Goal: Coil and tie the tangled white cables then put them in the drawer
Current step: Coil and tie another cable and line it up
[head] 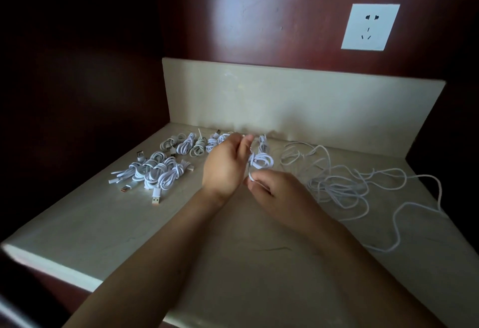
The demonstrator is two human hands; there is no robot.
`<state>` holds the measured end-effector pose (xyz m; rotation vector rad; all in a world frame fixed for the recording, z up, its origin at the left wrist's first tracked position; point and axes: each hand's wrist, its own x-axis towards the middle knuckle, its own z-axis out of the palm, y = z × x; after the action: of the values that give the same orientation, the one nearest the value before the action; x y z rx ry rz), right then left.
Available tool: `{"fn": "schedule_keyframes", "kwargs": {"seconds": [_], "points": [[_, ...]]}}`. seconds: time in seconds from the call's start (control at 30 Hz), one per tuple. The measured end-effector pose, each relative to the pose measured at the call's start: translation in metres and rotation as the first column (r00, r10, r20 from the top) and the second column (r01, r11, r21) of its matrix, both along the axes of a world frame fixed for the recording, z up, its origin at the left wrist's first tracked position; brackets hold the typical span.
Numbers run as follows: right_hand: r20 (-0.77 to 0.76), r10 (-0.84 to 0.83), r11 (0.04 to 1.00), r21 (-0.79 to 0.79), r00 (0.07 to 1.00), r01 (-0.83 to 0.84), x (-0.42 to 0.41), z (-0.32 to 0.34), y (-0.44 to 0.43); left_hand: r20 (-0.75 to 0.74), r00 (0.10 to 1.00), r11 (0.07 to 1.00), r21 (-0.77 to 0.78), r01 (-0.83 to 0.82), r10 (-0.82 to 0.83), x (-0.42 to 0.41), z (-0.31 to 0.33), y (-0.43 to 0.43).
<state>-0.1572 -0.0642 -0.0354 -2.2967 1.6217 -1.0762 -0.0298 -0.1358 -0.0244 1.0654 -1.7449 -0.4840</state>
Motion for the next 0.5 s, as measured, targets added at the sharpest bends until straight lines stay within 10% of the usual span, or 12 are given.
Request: {"fn": "schedule_keyframes", "kwargs": {"seconds": [0.23,0.5], "points": [[0.29,-0.119,0.991,-0.02,0.95,0.131,-0.019,0.016,0.003,0.285,0.956,0.997,-0.022,0.072,-0.063,-0.005,-0.004,0.002],[0.64,0.02,0.998,0.036,0.768,-0.055,-0.024,0.022,-0.002,-0.246,0.854,0.864,0.101,0.493,-0.458,-0.012,-0.001,0.009]]}}
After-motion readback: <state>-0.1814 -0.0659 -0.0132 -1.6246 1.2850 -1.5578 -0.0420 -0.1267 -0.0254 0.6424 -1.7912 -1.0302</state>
